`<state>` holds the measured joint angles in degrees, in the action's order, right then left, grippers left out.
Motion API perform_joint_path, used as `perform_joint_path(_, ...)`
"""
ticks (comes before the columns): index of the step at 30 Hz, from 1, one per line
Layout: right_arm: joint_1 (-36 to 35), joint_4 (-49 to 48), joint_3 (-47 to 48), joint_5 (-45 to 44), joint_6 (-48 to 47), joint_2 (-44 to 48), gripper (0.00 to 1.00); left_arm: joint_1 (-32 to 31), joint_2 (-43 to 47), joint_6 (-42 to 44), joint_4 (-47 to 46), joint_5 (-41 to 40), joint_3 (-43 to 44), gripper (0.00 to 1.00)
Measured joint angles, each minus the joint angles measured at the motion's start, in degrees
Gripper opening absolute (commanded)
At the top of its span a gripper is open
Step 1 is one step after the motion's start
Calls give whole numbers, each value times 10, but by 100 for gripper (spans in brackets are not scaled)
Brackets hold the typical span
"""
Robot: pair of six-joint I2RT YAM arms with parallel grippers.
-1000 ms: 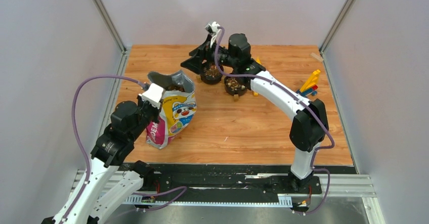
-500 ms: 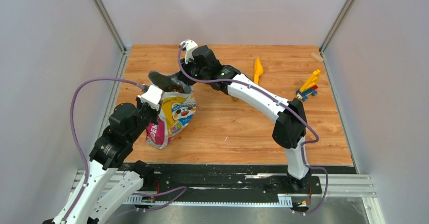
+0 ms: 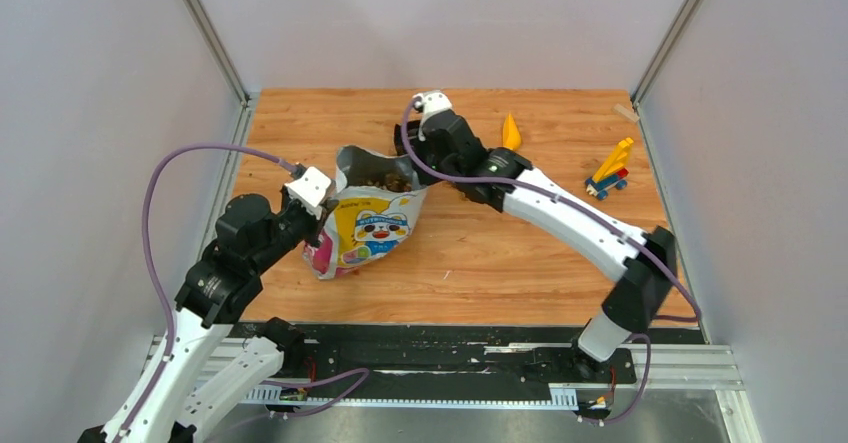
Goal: Serve the pet food
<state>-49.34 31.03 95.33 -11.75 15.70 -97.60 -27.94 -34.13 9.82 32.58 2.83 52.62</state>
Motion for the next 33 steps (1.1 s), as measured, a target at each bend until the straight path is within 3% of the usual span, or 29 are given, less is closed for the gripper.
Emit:
perform_joint_path(9, 0, 92, -145, -93, 110, 202, 0, -7, -56, -14, -20, 165, 16, 0)
perform_joint_path(15, 9, 133, -181, -138, 151, 258, 1, -9, -118, -66, -127, 219, -1, 0)
perform_joint_path(16, 17, 133, -186, -137, 153, 262, 10, -9, -127, -68, -146, 222, -6, 0)
perform_joint_path(17, 26, 133, -188, -133, 155, 264, 27, -9, -135, -69, -163, 226, -9, 0)
perform_joint_path(19, 55, 127, -192, -115, 151, 266, 74, -8, -151, -61, -184, 233, -10, 0)
perform_joint_path(20, 73, 114, -192, -103, 142, 269, 91, -7, -155, -55, -187, 234, -10, 0)
perform_joint_path(21, 85, 100, -192, -94, 134, 273, 99, -4, -160, -47, -189, 236, -10, 0)
perform_joint_path(23, 103, 80, -192, -79, 106, 285, 100, 6, -164, -32, -191, 244, -10, 0)
perform_joint_path(25, 109, 59, -192, -54, 79, 300, 100, 15, -169, -24, -190, 259, -8, 7)
perform_joint_path(27, 122, 34, -191, -6, 49, 313, 100, 21, -177, -19, -190, 276, -4, 22)
perform_joint_path(30, 165, 8, -186, 100, 8, 319, 100, 26, -195, -14, -192, 294, 6, 57)
perform_joint_path(33, 237, -7, -183, 234, -38, 319, 100, 27, -220, -16, -191, 305, 21, 66)
